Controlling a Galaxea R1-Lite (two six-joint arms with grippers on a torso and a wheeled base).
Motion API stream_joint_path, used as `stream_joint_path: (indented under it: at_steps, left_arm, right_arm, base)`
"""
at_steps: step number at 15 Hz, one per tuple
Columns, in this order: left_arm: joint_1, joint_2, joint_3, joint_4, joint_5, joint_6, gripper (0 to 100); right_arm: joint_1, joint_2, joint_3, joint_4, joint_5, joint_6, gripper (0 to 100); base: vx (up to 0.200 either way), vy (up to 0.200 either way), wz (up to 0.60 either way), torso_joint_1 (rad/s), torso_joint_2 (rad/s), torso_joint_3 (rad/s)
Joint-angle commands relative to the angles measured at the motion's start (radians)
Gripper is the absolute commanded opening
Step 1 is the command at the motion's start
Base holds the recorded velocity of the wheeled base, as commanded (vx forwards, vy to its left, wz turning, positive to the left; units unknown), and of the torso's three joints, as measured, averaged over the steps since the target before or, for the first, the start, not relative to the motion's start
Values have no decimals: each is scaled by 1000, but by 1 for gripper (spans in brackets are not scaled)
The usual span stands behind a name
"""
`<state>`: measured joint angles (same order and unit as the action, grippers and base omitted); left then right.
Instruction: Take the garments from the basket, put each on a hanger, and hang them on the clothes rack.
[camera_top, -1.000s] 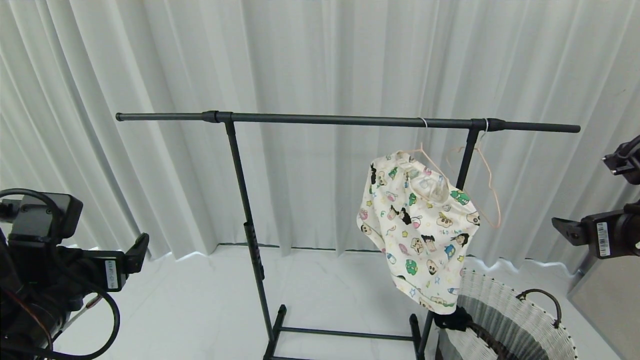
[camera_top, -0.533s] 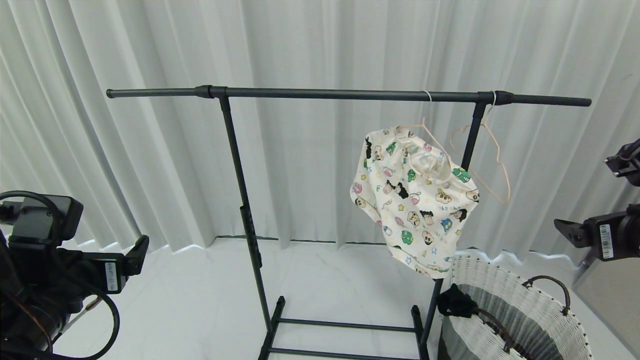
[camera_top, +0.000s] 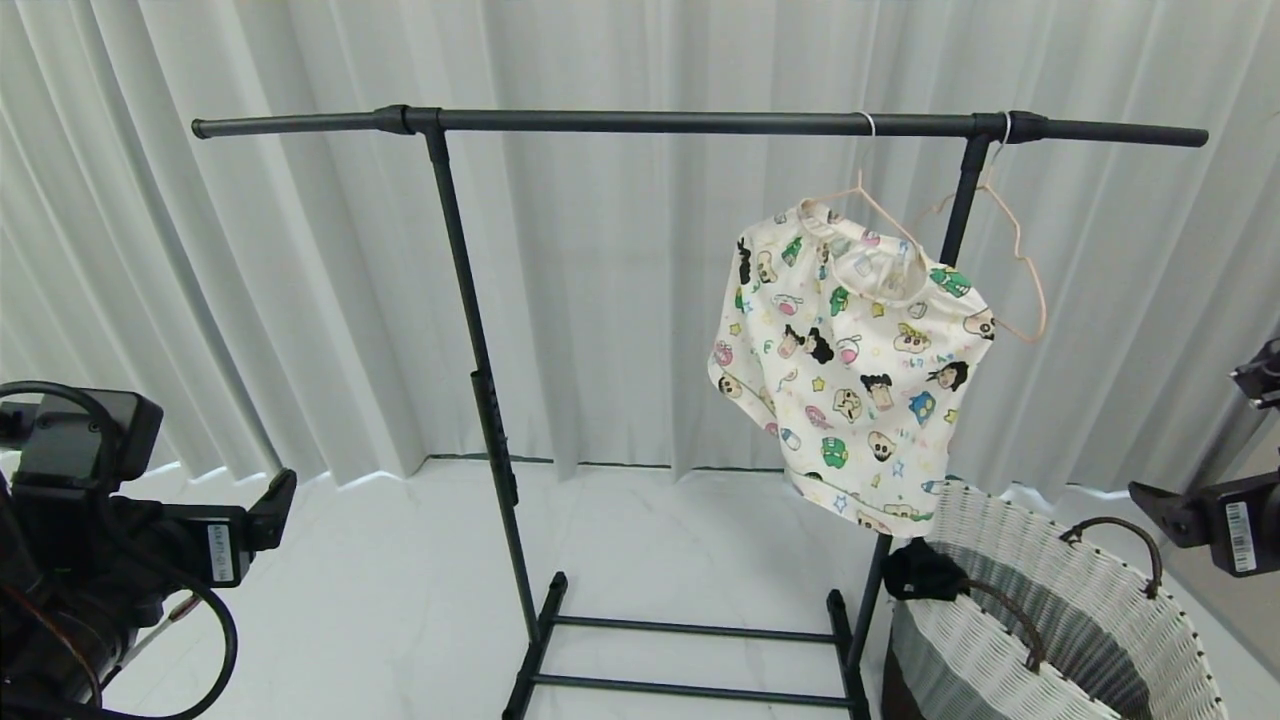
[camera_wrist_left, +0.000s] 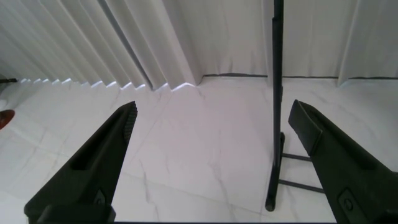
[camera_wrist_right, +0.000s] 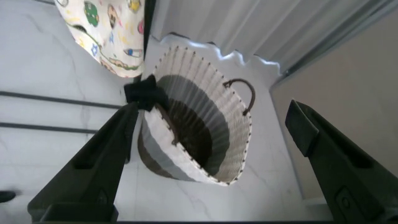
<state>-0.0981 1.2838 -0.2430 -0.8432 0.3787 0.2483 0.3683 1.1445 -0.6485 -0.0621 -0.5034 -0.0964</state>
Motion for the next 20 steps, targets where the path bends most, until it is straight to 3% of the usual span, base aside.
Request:
stream_joint_path:
  at_steps: [1, 14, 20]
  left_arm:
    - [0, -1, 7, 0, 0, 0, 100]
    - [-97, 9, 28, 0, 0, -1, 100]
    - [-169, 12, 28, 0, 2, -3, 100]
  right_arm:
    - [0, -8, 9, -1, -1, 0, 100]
    - [-2, -26, 76, -1, 0, -25, 100]
    - [-5, -29, 133, -2, 0, -26, 100]
  base:
    - [0, 0, 0, -188, 471, 271]
    - [0, 0, 0, -127, 389, 260]
    - [200, 0, 0, -6, 19, 17]
